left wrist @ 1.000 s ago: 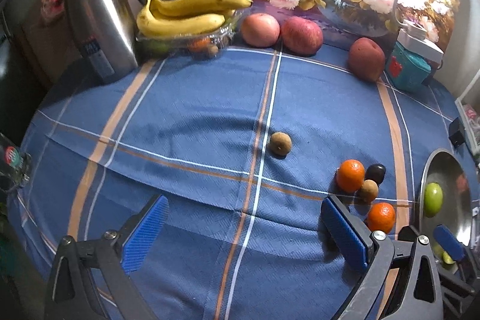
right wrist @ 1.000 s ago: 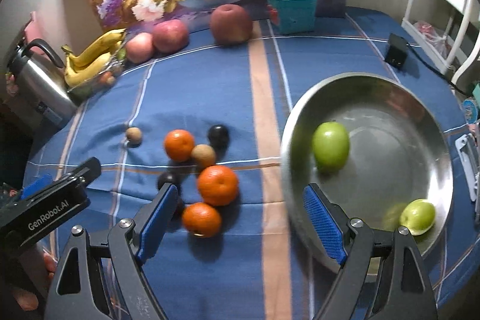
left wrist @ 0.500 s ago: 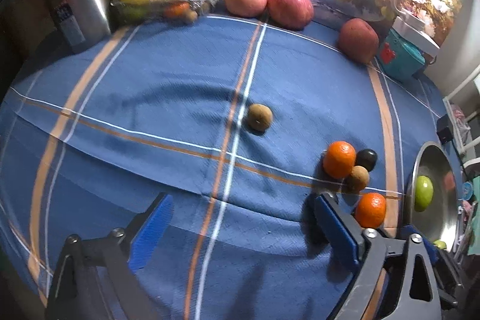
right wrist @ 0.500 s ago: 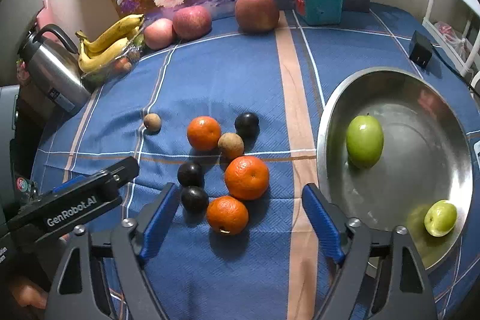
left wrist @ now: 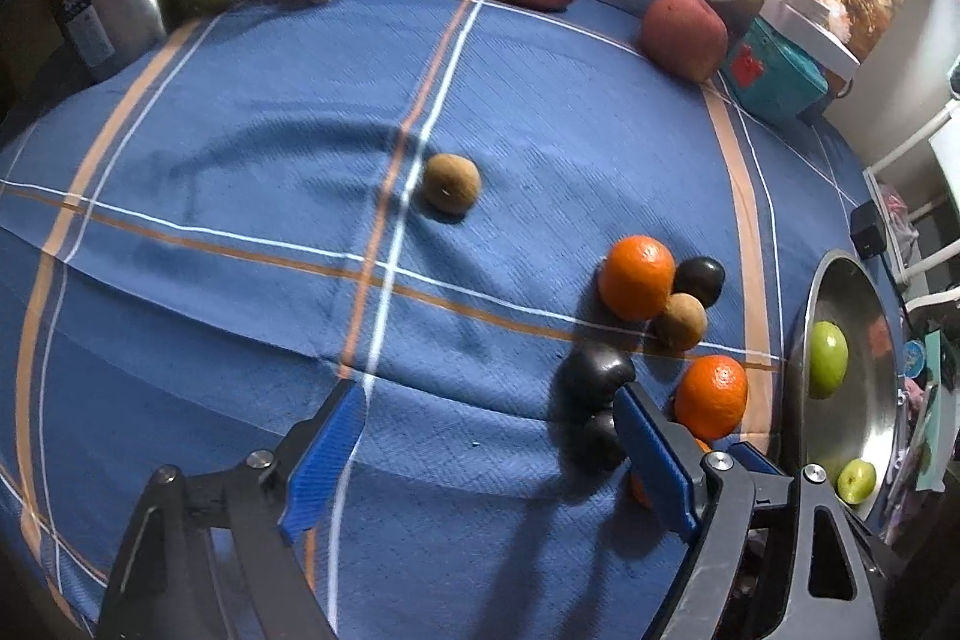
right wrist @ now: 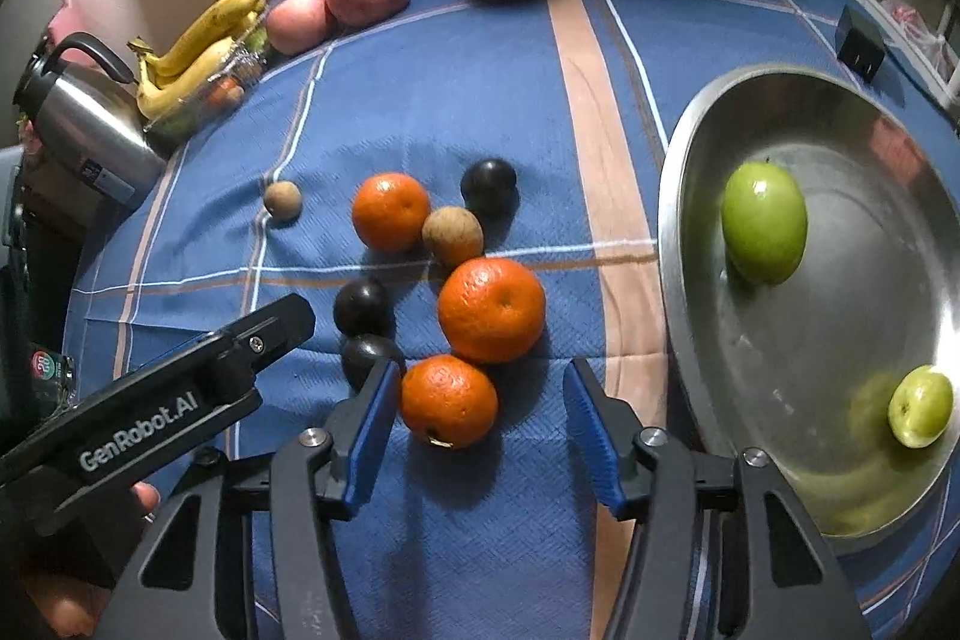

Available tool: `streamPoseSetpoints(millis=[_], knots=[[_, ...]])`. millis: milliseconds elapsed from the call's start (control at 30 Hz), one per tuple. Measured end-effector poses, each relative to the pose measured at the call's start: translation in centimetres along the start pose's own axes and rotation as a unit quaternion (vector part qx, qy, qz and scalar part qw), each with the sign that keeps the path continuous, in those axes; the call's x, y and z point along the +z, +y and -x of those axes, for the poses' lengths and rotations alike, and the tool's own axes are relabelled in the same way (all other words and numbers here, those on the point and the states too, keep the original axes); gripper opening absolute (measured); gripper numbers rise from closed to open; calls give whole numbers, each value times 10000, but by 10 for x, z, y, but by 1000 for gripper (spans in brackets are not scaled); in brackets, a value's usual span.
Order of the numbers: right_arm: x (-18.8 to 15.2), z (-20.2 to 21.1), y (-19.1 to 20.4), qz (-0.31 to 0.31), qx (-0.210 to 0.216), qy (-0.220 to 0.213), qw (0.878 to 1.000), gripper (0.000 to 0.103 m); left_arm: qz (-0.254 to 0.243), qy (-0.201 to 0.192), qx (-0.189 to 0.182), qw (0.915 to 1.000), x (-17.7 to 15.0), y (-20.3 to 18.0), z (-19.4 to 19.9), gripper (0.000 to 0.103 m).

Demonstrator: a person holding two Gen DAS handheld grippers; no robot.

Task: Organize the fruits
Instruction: 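Close the left tool on the black plum while the right tool grasps the tangerine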

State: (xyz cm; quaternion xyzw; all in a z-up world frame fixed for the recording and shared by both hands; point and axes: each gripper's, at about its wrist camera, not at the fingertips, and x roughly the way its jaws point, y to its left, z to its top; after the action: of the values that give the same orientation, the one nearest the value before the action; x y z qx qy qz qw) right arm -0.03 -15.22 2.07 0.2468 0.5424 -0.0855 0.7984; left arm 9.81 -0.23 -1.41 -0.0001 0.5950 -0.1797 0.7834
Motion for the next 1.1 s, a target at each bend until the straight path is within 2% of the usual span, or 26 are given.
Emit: streamPoseSetpoints(millis=[167,333,433,600,767,1100], knots=[[-2,-3,2,10,108,75,9999,58,11,127,-158,9998,-2,-4,-4,83],[-2,-4,4,-9,344,127,9993,43,-22,182,-267,9995,-3,-7,-6,80],[-2,-4,5,28,420,132,9990,37,-41,217,-338,9992,-4,-12,-7,73],[-2,-2,3,10,389,117,9992,36,-73,244,-388,9989,-4,-28,-12,68],[-3,5,-11,-141,182,106,9997,36,-139,298,-442,9985,-7,-39,-15,52],[-5,8,-22,-272,60,117,9995,36,-196,355,-729,9965,-10,-53,-14,26]])
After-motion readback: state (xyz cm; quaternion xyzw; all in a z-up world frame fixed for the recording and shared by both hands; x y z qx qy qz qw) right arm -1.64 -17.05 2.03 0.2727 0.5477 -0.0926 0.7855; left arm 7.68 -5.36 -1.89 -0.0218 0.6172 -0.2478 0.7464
